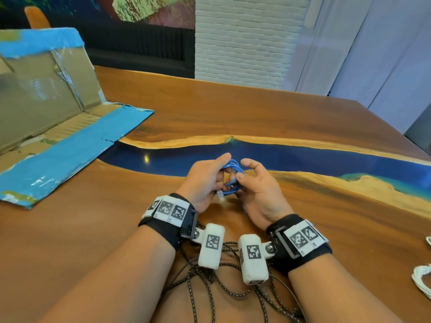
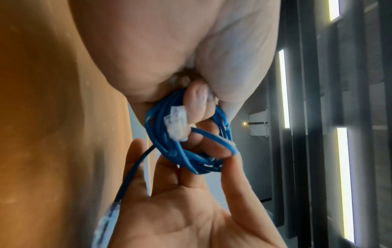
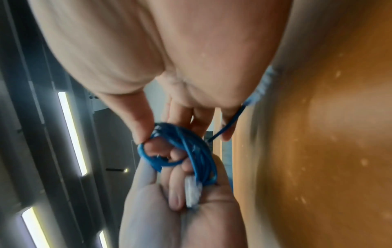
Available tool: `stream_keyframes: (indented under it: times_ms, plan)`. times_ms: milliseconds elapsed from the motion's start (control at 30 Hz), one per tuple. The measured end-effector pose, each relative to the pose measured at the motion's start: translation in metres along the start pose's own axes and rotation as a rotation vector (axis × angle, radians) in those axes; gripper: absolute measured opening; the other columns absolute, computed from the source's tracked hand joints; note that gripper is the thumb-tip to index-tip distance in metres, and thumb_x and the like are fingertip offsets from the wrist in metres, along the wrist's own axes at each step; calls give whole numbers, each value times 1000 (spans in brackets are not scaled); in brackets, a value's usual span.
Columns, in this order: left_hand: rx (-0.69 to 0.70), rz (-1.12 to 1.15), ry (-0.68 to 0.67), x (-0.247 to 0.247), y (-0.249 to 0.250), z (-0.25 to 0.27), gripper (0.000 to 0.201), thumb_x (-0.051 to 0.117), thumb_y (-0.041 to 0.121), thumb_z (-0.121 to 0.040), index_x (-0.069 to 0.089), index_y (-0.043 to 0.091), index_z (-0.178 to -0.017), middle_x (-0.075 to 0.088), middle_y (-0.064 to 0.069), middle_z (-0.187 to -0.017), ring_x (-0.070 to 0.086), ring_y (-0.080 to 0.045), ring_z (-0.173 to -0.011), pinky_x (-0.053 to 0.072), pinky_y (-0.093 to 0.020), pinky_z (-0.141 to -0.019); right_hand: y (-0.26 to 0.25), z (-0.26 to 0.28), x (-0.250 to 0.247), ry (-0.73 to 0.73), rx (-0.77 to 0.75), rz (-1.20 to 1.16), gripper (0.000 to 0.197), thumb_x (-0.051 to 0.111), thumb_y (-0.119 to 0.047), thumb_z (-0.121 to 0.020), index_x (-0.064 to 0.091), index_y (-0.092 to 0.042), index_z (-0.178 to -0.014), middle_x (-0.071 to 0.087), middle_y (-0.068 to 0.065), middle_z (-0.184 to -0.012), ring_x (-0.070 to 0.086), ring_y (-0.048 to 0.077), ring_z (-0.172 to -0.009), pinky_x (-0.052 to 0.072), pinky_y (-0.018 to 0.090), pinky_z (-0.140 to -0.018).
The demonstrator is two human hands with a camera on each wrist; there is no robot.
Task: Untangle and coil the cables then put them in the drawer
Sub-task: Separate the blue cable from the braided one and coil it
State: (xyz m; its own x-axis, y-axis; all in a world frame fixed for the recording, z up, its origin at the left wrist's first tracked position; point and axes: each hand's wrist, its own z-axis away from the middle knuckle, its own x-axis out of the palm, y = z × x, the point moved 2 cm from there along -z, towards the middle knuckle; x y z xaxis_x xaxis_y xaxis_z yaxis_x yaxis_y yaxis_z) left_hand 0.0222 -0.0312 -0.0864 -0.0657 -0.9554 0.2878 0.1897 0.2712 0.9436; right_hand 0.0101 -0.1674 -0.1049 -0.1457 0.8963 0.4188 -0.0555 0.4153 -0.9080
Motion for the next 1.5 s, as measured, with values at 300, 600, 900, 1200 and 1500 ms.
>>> stream_keyframes:
  times_ms: [300,600,900,1200,1500]
  plan:
    - [-54,43,-38,-1,-8,-2,39,56,33,-105,59,15,-70,32,6,-46,24,-10,-43,29,-30,-59,-3,-2,-2,-43,30,149,70,65,16,-87,44,-21,-142,70,27,-103,70,29,-84,60,37,-73]
    - [15,91,9,-7,-8,-8,33,50,33,-108,63,8,-91,24,5,-52,20,-12,-47,33,-30,-61,-3,-5,-10,238,-99,371,34,82,-4,-81,71,-11,-112,74,22,-82,68,20,-70,54,28,-64]
    - [69,2,44,-14,-6,-13,24,51,30,-108,68,14,-102,26,7,-52,24,-12,-46,31,-32,-59,-14,-7,-6,103,24,100,20,47,-5,-105,62,-8,-117,35,-4,-55,31,12,-44,38,26,-46]
    - [62,-32,-75,-14,-4,-11,13,65,22,-101,68,11,-94,27,7,-56,25,-11,-48,38,-29,-60,-32,-8,-27,81,-33,279,25,52,-2,-102,71,-10,-115,63,6,-74,30,9,-43,26,21,-41]
    - [-40,283,-134,0,0,3,27,53,28,-106,65,7,-93,27,7,-48,31,-7,-37,42,-22,-47,-35,-5,-21,73,-207,689,15,68,-2,-93,78,-11,-96,79,-1,-85,72,6,-81,53,15,-73]
